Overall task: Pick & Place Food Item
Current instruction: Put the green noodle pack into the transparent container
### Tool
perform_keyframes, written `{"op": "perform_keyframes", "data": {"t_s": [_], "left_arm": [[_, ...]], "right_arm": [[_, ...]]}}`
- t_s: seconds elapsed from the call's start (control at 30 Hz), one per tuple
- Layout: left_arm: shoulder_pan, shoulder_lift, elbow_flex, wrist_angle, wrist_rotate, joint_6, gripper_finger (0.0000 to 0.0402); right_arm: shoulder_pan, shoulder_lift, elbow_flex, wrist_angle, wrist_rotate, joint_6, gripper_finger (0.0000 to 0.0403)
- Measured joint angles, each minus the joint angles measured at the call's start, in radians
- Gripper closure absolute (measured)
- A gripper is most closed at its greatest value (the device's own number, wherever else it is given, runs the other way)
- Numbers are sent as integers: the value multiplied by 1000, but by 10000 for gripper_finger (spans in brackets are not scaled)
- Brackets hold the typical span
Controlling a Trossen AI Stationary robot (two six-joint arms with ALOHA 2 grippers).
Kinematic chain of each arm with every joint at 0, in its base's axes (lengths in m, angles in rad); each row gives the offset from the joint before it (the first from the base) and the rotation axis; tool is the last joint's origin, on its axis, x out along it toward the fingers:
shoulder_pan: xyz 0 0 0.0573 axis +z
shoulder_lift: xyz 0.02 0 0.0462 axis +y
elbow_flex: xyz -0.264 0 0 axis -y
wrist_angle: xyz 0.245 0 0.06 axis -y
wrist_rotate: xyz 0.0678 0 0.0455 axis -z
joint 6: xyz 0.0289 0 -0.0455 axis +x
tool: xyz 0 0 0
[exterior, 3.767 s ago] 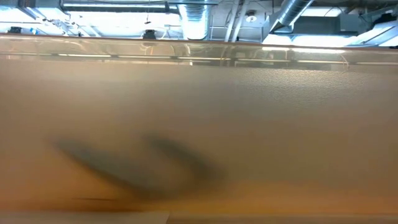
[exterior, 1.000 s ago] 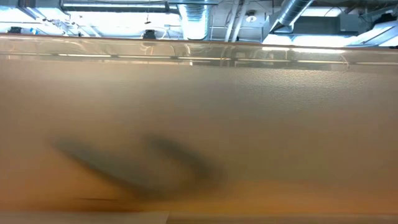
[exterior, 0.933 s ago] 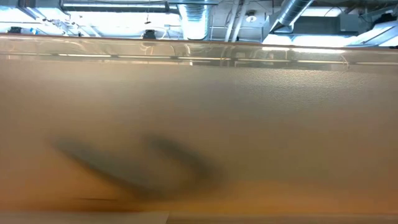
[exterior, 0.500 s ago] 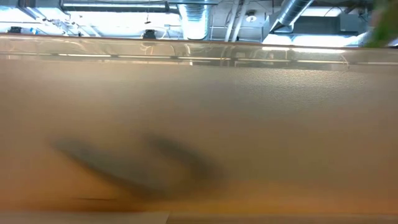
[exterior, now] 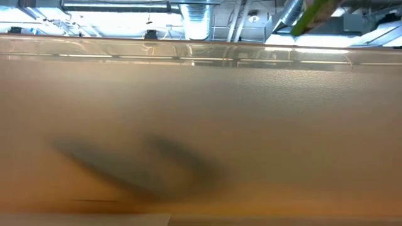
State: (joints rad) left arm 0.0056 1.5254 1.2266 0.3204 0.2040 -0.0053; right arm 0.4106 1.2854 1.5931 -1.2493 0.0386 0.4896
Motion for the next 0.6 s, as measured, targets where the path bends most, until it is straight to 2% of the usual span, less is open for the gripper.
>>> {"op": "perform_keyframes", "data": {"t_s": [0.2, 0.43, 0.6], "left_arm": [[-10, 4, 2, -62, 109, -11, 248], [-26, 4, 2, -106, 109, 6, 236], [-21, 4, 2, -123, 63, 12, 231]], "right_arm": [[-84, 82, 123, -16, -32, -133, 403], [-180, 206, 302, -15, -37, -266, 403], [-199, 297, 441, -46, -43, -329, 403]]}}
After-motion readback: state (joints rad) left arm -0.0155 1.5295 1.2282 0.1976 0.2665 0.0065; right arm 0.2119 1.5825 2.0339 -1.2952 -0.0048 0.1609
